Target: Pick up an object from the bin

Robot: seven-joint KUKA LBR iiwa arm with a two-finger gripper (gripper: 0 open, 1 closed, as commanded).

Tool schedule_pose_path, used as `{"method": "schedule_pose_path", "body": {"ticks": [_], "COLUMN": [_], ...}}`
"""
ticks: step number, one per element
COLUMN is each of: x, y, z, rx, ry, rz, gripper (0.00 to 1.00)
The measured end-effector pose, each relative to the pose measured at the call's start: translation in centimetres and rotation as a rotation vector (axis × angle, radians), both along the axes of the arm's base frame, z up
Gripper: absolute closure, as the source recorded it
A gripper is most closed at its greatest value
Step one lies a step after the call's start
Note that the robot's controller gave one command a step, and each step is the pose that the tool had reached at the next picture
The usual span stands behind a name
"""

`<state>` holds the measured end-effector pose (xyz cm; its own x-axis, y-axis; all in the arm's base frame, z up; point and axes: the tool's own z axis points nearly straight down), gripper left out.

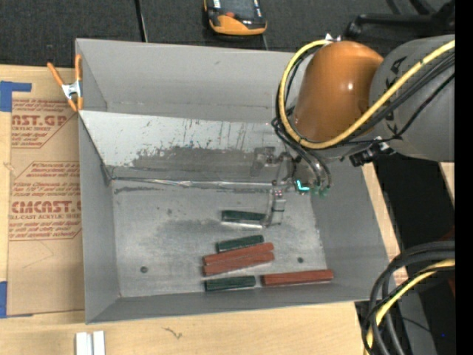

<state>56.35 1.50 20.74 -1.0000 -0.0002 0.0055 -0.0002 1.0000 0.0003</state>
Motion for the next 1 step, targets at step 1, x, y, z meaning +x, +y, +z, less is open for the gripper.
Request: {"method": "schedule_pose_path", "body": {"ticks": [1], "x": [0.17], "y": [0.00], "z": [0.39], "rx": [0.000], "ry": [-0.008], "rz": [0.000], "gripper": [0.00]}}
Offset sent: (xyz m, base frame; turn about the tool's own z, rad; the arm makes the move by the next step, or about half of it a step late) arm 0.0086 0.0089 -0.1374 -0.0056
